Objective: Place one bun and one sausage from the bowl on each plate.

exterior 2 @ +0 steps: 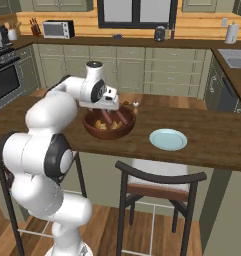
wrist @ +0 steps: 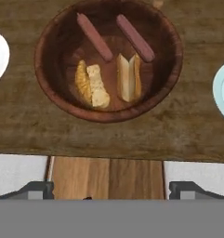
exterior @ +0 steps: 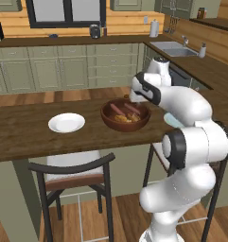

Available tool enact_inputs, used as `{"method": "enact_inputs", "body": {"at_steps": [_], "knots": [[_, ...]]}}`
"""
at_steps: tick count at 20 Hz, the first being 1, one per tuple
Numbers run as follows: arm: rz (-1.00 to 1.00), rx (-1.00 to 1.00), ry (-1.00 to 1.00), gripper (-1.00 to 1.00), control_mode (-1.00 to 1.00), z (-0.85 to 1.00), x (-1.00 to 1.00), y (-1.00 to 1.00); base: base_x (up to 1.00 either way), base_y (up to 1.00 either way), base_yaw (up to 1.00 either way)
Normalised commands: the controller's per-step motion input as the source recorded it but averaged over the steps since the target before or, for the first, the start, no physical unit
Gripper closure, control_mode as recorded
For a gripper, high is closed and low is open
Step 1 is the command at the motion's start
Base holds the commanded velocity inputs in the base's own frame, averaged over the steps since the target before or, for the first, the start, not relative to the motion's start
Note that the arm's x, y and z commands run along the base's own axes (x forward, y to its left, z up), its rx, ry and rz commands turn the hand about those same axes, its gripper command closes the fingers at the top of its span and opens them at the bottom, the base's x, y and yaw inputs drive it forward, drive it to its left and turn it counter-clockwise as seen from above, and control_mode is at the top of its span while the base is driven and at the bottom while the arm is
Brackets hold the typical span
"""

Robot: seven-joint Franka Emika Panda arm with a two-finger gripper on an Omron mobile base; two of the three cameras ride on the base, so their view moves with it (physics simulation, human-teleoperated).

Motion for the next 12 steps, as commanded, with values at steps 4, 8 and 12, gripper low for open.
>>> {"method": "enact_inputs", "body": {"at_steps": [4, 8, 12], "knots": [[-0.10, 0.02, 0.26, -1.00, -1.00, -0.88, 0.96, -0.10, 0.00, 0.00, 0.00], [-0.07, -0.03, 0.10, -1.00, -1.00, -0.78, 0.92, -0.02, 0.00, 0.00, 0.00], [-0.03, -0.07, 0.19, -1.00, -1.00, -0.62, 0.87, 0.00, 0.00, 0.00, 0.00]]}}
